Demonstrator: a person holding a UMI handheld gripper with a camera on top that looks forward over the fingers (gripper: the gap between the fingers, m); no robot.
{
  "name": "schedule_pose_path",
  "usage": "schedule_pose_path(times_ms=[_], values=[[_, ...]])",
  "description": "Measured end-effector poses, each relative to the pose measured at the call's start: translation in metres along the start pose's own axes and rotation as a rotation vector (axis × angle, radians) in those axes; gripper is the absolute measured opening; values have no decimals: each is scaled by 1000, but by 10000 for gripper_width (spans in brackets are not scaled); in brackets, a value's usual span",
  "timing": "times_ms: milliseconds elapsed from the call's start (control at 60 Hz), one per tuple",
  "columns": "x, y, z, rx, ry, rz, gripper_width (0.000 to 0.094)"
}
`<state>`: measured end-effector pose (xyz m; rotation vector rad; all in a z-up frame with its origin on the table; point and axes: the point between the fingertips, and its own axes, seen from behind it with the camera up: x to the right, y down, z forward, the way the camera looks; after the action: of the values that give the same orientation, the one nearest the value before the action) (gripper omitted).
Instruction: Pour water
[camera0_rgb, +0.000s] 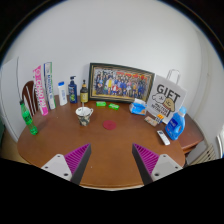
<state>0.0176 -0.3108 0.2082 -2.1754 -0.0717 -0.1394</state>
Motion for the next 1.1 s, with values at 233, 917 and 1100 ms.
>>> schedule_pose_path(times_ms=[233, 917, 1100], values=[[-50, 13, 5, -30, -41, -30, 850], [-440, -19, 40, 133, -193, 14, 856], [-499, -38, 104, 191, -167, 97, 858]])
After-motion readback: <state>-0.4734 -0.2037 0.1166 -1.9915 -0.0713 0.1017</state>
